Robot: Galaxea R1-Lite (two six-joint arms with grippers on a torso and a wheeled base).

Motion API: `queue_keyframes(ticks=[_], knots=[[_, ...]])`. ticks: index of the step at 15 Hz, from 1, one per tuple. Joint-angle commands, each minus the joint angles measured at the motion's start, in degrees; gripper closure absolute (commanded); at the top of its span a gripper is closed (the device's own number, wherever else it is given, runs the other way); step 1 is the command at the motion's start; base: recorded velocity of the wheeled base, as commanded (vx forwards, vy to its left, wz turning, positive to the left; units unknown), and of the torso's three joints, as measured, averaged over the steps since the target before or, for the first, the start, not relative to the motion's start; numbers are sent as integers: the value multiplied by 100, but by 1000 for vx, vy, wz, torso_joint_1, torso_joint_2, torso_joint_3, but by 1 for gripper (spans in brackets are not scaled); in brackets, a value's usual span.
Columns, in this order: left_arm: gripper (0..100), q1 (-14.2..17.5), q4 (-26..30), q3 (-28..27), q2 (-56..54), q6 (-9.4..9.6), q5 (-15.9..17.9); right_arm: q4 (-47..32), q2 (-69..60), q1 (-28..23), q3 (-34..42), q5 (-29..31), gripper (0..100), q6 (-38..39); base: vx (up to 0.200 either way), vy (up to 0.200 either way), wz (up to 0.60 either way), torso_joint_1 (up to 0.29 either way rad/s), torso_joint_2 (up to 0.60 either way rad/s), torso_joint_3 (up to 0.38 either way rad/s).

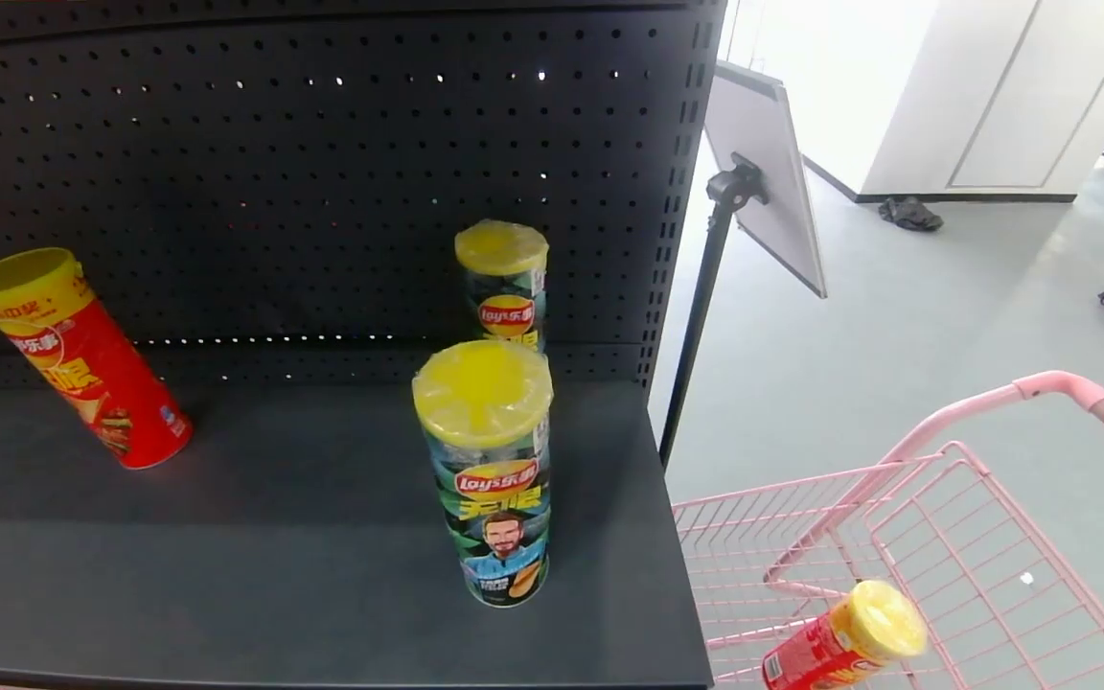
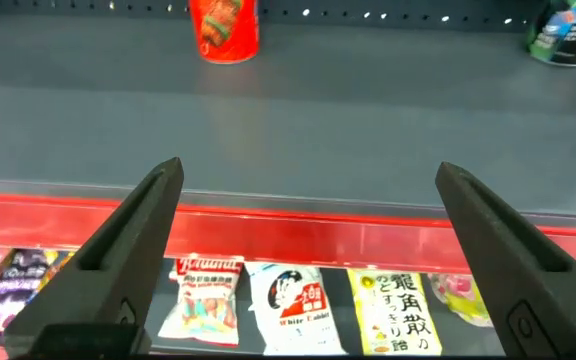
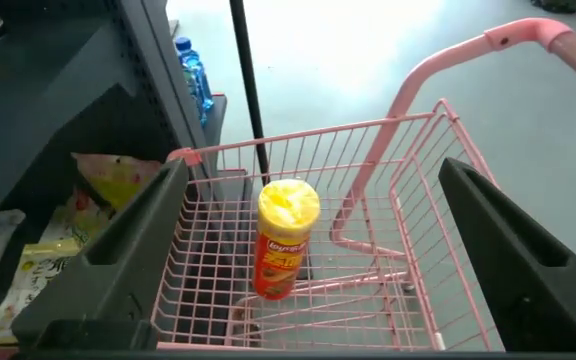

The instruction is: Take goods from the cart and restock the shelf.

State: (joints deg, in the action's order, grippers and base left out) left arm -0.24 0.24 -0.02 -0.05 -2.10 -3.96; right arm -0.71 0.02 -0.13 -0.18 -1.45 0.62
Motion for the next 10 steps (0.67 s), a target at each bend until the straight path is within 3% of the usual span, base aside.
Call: queue_keyframes(ticks=[1,5,10], knots=[[0,7,-7,2,5,-1,1,0,6,5,1,-4,0,-1,0,0,0,0,0,0],[0,7,-7,2,5,-1,1,0,6,5,1,-4,0,-1,0,0,0,0,0,0],[0,7,-7,2,5,-1,1,0,6,5,1,-4,0,-1,-200,0,0,2,-1,2]])
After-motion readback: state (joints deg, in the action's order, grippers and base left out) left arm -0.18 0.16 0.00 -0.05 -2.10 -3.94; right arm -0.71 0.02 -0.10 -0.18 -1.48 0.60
